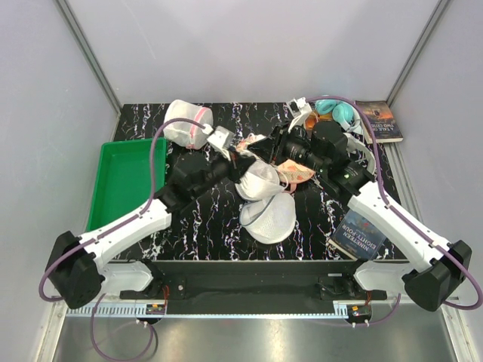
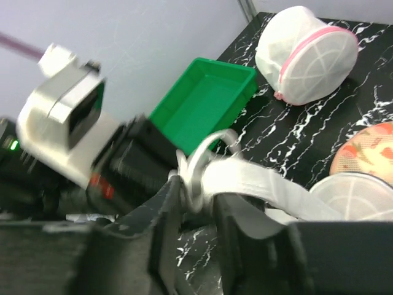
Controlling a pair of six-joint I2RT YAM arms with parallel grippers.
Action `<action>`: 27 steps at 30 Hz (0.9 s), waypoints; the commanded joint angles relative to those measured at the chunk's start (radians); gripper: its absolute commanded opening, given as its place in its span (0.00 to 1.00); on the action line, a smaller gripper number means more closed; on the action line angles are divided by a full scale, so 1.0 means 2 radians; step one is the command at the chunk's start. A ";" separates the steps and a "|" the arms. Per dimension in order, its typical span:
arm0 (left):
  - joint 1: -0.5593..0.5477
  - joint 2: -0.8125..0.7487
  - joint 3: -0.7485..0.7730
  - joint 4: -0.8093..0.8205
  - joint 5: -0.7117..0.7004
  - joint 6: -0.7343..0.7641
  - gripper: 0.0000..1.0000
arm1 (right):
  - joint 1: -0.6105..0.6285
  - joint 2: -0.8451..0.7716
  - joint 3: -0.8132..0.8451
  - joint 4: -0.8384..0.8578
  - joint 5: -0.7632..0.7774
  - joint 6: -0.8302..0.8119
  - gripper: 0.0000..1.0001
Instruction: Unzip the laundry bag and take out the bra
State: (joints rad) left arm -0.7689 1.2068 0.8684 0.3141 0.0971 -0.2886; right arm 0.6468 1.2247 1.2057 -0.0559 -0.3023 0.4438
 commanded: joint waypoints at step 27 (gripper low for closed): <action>0.445 -0.054 0.027 -0.178 -0.081 -0.034 0.00 | -0.010 -0.065 -0.040 -0.040 0.078 -0.040 0.95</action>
State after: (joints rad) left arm 0.0841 1.0645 0.8883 -0.0650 -0.0578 -0.3454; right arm 0.6384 1.1233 1.1358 -0.1287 -0.1864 0.3859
